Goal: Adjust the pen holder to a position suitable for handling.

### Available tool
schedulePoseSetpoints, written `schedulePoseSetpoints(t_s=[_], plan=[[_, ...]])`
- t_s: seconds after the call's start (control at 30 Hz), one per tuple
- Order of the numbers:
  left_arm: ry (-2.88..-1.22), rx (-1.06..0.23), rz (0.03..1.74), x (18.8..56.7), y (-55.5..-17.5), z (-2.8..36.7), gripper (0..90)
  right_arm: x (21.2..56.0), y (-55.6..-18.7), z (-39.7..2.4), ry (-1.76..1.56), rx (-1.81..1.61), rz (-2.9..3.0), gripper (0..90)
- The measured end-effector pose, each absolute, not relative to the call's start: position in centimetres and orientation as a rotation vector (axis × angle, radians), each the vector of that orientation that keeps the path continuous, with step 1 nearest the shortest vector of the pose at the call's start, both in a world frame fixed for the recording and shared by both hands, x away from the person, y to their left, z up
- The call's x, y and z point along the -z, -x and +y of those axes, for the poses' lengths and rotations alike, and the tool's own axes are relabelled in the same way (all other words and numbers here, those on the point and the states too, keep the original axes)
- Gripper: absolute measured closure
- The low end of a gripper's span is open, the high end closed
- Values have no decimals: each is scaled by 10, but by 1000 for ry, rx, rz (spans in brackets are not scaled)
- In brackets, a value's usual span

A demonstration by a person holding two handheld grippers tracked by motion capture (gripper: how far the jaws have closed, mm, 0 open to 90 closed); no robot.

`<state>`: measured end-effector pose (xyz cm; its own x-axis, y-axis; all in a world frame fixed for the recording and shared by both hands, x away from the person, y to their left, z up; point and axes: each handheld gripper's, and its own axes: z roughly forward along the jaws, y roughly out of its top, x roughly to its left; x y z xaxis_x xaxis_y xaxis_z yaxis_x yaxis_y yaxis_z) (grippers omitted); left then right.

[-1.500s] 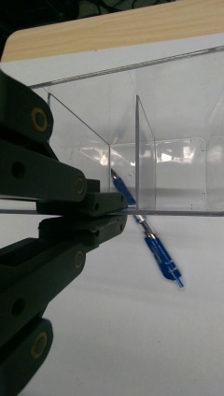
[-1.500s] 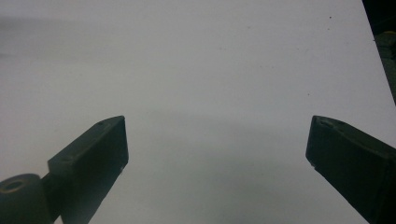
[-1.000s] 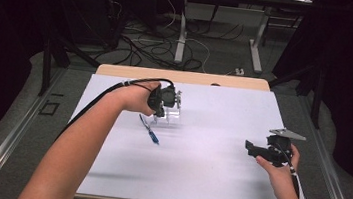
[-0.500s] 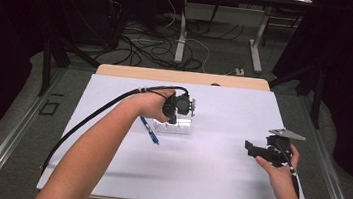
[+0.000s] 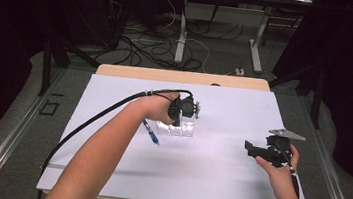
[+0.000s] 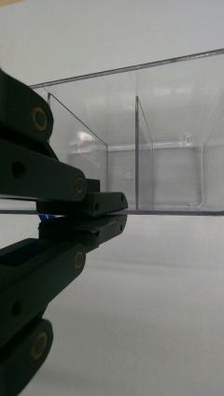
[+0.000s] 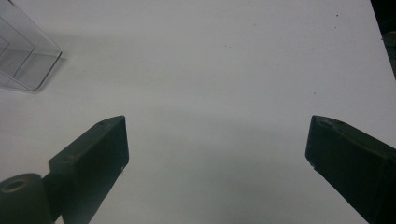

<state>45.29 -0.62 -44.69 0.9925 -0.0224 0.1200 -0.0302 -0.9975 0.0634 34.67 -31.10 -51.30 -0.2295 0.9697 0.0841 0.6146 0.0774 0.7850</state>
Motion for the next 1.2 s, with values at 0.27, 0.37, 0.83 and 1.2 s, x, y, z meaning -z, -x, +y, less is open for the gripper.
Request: schedulePoseSetpoints(t_s=[0.27,0.37,0.83,1.2], plan=[[-3049,-184,-23,447,-457,-6,875,513,-347,-311,-1563,-1000,1897,55],[-3042,-223,-45,447,-458,-6,855,513,-347,-311,-1562,-1004,1898,55],[-2997,-303,-28,441,-457,1,729,513,-347,-311,-1569,-1006,1893,55],[-2902,-340,49,426,-455,17,639,513,-347,-311,-1561,-1005,1895,55]])
